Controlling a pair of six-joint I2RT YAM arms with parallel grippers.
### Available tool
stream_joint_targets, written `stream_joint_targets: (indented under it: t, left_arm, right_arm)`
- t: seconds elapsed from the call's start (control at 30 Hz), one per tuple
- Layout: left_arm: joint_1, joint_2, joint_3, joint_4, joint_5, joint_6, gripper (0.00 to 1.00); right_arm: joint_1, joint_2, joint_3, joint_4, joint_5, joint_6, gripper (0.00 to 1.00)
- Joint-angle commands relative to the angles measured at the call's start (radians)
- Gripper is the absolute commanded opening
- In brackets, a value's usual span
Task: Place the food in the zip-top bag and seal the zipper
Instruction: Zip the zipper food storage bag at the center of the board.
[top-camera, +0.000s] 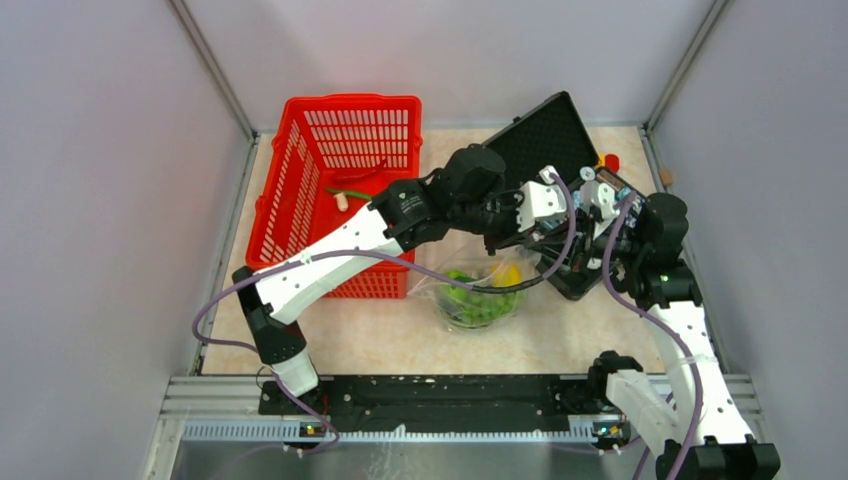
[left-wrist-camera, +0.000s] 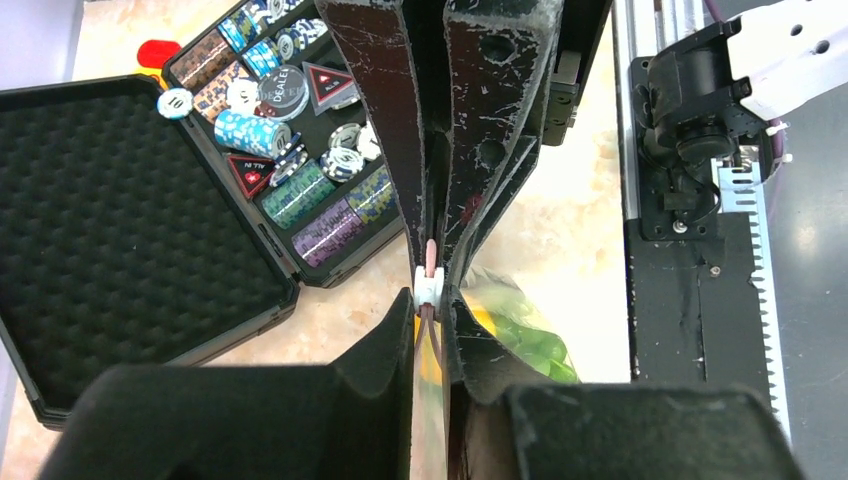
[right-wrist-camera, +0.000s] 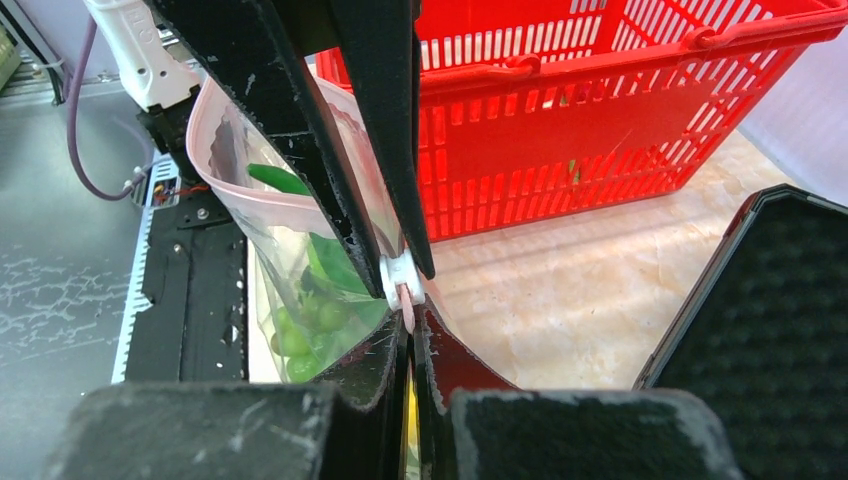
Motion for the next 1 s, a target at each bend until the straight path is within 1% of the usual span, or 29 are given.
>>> stream_joint_targets:
  t: [0.0, 0.03, 0.1, 0.23, 0.3, 0.33, 0.37, 0.4, 0.47, 0.5, 0.6, 0.67, 0.7, 0.87, 0.97]
  left_arm:
    - [0.001, 0.008, 0.042, -0.01, 0.026, 0.001, 0.09]
    - [0.002, 0.007, 0.042, -0.009, 0.025, 0.001, 0.08]
    - [0.002, 0.01, 0.04, -0.007, 0.028, 0.0, 0.0]
    - [0.002, 0.005, 0.033, 0.004, 0.023, -0.003, 0.0]
    - [0.002, 0.002, 0.027, 0.008, 0.03, 0.002, 0.0]
    - [0.002, 0.0, 0.021, 0.011, 0.034, 0.004, 0.0]
    - [0.002, -0.003, 0.017, 0.016, 0.038, 0.003, 0.0]
    - [0.003, -0.004, 0.013, 0.02, 0.045, 0.004, 0.0]
    - [0.005, -0.005, 0.011, 0.022, 0.055, 0.004, 0.0]
    - [0.004, -0.006, 0.01, 0.022, 0.06, 0.007, 0.0]
    - [0.007, -0.01, 0.006, 0.026, 0.063, 0.01, 0.0]
    - [0.009, -0.014, 0.003, 0.03, 0.061, 0.01, 0.0]
    - [0.009, -0.015, -0.001, 0.031, 0.063, 0.01, 0.0]
    - [0.017, -0.03, -0.032, 0.036, 0.071, 0.016, 0.0]
    - [0.029, -0.05, -0.063, 0.036, 0.069, 0.003, 0.0]
  right_arm:
    - [0.007, -0.022, 0.034, 0.007, -0.019, -0.039, 0.0]
    - [0.007, -0.025, 0.033, 0.007, -0.02, -0.039, 0.0]
    - [0.006, -0.027, 0.033, 0.007, -0.021, -0.039, 0.0]
    - [0.008, -0.034, 0.025, 0.013, -0.018, -0.044, 0.0]
    - [0.006, -0.043, 0.013, 0.032, 0.01, -0.028, 0.01]
    - [0.007, -0.045, 0.007, 0.041, 0.012, -0.025, 0.06]
    - [0.006, -0.045, 0.001, 0.055, 0.013, -0.017, 0.14]
    - [0.007, -0.042, -0.005, 0.073, 0.011, 0.001, 0.18]
    - [0.007, -0.03, -0.012, 0.092, 0.003, 0.014, 0.21]
    - [0.006, -0.024, -0.013, 0.093, -0.002, 0.012, 0.22]
    - [0.007, 0.005, -0.012, 0.078, -0.042, 0.001, 0.17]
    - [0.006, 0.021, -0.011, 0.064, -0.056, -0.012, 0.05]
    - [0.006, 0.024, -0.012, 0.066, -0.058, -0.016, 0.01]
    - [0.006, 0.023, -0.031, 0.152, -0.047, 0.044, 0.0]
    - [0.006, 0.026, -0.03, 0.179, 0.044, 0.086, 0.0]
